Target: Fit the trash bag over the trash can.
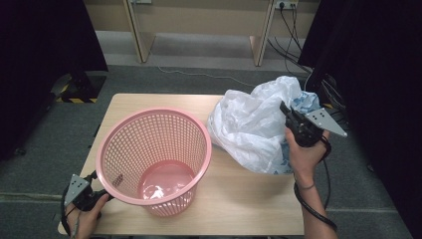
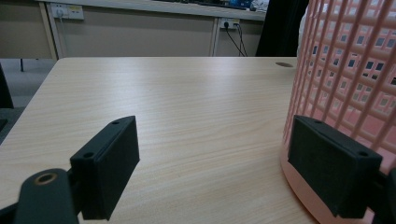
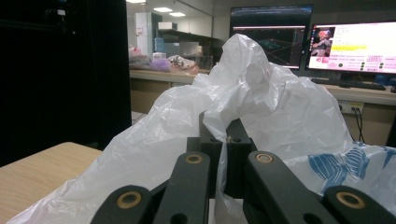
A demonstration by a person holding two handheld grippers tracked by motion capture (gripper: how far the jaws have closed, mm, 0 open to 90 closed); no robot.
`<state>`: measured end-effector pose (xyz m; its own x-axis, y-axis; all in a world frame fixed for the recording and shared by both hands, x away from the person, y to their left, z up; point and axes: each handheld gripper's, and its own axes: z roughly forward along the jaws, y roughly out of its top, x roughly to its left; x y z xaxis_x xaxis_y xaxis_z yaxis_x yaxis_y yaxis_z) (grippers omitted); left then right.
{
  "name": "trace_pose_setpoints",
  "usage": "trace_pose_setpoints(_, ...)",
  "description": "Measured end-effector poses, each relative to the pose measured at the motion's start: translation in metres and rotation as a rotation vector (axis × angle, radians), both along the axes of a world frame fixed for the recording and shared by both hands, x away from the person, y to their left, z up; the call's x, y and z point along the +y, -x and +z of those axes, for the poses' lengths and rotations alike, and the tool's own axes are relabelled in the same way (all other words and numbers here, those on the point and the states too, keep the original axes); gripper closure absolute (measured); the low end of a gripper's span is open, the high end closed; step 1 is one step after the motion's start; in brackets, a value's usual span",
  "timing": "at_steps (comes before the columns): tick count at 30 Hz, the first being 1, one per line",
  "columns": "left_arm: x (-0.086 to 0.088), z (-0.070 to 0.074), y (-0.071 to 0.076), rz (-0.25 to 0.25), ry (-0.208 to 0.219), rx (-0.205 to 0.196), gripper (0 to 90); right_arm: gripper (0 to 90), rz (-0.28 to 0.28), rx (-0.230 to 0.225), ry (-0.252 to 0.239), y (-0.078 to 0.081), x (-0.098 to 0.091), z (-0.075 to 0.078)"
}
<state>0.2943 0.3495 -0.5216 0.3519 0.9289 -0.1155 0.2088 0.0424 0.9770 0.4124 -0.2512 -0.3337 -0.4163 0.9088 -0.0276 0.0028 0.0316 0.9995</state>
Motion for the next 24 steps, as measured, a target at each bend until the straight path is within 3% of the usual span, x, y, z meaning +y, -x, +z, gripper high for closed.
trace_pose_setpoints(15,0.0,0.0,0.0,0.002,0.001,0.002,15.8,89.9,-0.017,-0.059,-0.042,0.005,-0.007,0.019)
trace_pose_setpoints(24,0.0,0.0,0.0,0.003,0.003,0.001,15.8,89.8,-0.017,-0.087,-0.042,0.006,-0.007,0.031)
